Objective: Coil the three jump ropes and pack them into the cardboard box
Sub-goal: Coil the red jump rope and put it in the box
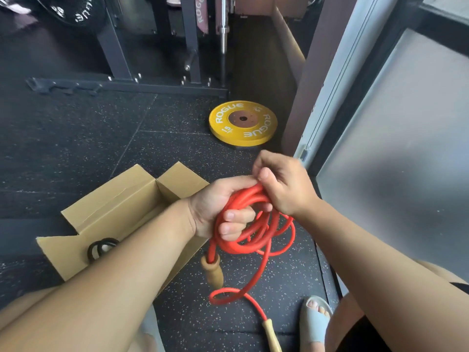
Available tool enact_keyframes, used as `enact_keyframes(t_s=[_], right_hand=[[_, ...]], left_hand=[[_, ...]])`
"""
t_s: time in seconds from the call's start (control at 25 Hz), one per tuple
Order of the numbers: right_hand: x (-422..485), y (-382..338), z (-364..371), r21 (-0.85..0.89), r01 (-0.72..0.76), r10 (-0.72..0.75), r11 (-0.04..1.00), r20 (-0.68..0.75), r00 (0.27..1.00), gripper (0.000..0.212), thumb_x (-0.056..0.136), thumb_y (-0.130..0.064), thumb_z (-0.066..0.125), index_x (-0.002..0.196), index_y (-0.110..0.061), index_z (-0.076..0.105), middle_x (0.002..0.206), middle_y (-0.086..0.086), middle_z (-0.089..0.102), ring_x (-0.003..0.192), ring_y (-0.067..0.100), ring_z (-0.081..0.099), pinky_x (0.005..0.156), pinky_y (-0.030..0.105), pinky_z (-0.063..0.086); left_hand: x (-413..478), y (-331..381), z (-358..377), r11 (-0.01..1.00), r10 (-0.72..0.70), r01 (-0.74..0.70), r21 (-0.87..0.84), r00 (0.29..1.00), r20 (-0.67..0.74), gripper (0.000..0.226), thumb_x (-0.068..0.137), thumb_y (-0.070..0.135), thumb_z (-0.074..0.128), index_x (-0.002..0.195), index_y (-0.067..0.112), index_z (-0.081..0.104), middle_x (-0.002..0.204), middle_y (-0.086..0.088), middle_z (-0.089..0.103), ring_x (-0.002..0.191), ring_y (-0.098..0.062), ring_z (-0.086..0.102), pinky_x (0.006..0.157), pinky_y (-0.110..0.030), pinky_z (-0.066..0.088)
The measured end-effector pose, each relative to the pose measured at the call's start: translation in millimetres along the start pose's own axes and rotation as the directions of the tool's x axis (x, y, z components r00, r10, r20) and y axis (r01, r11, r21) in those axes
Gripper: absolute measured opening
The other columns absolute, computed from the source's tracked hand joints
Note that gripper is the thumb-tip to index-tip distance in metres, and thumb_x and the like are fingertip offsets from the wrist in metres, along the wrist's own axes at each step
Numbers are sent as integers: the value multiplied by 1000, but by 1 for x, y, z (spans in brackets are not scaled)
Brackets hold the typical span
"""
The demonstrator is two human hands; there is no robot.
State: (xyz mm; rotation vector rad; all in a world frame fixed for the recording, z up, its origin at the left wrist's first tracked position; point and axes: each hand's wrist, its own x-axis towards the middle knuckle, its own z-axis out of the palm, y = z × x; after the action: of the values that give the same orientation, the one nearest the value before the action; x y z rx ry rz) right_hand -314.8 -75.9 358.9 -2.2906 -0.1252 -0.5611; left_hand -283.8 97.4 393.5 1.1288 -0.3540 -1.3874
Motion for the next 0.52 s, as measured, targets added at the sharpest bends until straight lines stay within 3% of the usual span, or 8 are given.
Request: enact_keyframes(t_s=[0.12,0.2,0.36,0.44,0.52], right_hand=[[-3,15,4,124,-171,160,978,94,983,87,86,-88,23,81,-9,59,69,9,60,66,20,56,70,49,51],[-7,17,8,283,-276,231,919,182,956,86,84,-88,31,94,-9,64,72,4,58,70,11,54,73,42,53],[-9,8,13,550,-529,382,646,367,848,77,88,-81,35,118,-17,67,104,8,75,96,23,71,86,52,55],[-9,9,14,653,-524,291,546,439,850,78,85,-77,47,132,-16,59,119,19,71,111,44,67,94,60,52],[-9,8,17,697,-472,278,539,382,881,64,82,-64,68,124,-15,62,104,19,72,94,42,68,85,54,55]], left_hand=[[-1,1,-22,991,122,-122,-47,992,8,42,92,52,43,86,13,55,33,6,37,24,-9,40,33,-19,31],[-5,6,-24,972,212,-209,-106,977,19,38,92,51,44,82,15,54,32,7,37,24,-9,40,37,-23,34],[-5,8,-24,921,367,-376,-102,925,-95,39,96,48,37,77,17,49,30,7,36,25,-10,39,52,-26,44],[-3,10,-21,899,410,-428,-97,897,-163,38,96,48,38,75,17,46,30,7,34,24,-10,38,51,-26,45],[0,11,-18,890,433,-453,-47,874,-223,37,96,47,41,74,17,44,31,5,35,26,-11,38,50,-26,45]])
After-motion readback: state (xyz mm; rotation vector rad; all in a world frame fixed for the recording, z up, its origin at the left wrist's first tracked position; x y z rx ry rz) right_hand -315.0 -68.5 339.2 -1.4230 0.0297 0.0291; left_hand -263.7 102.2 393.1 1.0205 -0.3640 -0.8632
